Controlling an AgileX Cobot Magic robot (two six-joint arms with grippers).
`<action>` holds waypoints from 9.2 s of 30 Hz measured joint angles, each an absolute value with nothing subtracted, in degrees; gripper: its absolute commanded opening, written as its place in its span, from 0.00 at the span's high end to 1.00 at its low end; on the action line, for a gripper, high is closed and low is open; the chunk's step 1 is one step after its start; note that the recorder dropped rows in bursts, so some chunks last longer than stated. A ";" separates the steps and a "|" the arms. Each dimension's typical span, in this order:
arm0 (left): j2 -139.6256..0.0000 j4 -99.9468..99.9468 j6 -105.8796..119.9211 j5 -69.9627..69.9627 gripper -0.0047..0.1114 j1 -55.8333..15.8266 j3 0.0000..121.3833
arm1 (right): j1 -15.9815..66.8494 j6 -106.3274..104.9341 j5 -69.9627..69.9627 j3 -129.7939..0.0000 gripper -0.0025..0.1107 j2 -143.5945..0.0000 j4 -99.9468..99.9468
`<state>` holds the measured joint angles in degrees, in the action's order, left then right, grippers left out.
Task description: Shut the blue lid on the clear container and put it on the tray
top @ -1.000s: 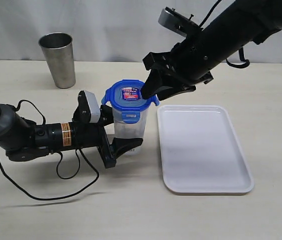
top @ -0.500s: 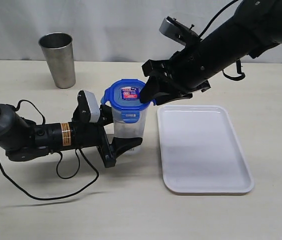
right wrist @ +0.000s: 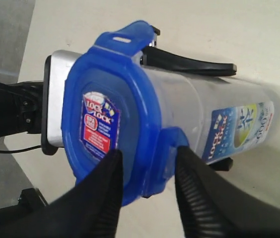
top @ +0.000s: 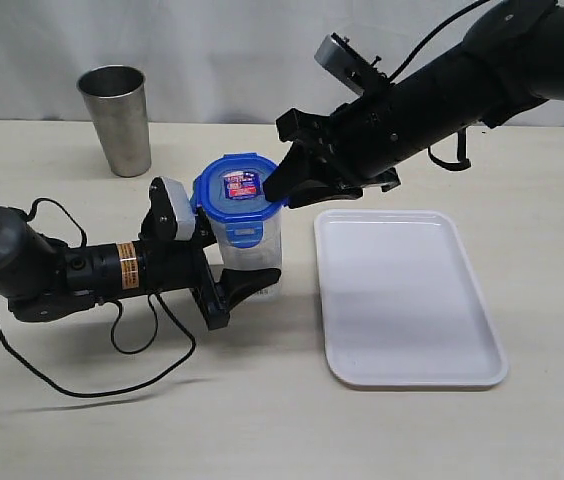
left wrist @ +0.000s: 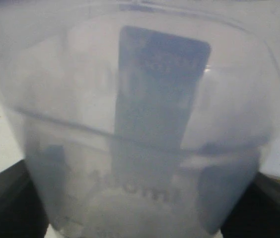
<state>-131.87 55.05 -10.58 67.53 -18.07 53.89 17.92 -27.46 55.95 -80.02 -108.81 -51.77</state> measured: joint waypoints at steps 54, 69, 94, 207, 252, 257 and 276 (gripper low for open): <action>-131.87 55.62 -10.61 67.12 0.96 -18.10 53.93 | 25.51 -58.00 60.59 -87.14 0.61 -98.09 -37.28; -131.87 55.62 -10.61 67.12 0.96 -18.10 53.93 | 41.18 -49.71 44.38 -78.26 0.61 -98.07 0.96; -131.87 53.59 -13.41 66.01 0.96 -18.10 53.93 | 41.43 -47.25 36.76 -77.30 0.61 -102.85 9.10; -131.87 59.74 3.05 67.58 0.96 -18.20 54.97 | 31.66 -31.21 69.32 -103.51 0.61 -112.81 -10.91; -127.12 64.55 -13.22 60.18 0.96 -18.20 54.97 | 31.42 -14.24 57.27 -91.39 0.63 -101.85 -6.30; -127.12 64.55 -13.22 60.08 0.96 -18.20 54.97 | 31.78 -11.86 56.83 -91.39 0.62 -99.81 -12.04; -127.12 64.44 -13.22 59.20 0.96 -18.20 54.97 | 46.06 19.99 60.01 -97.18 0.62 -108.96 24.21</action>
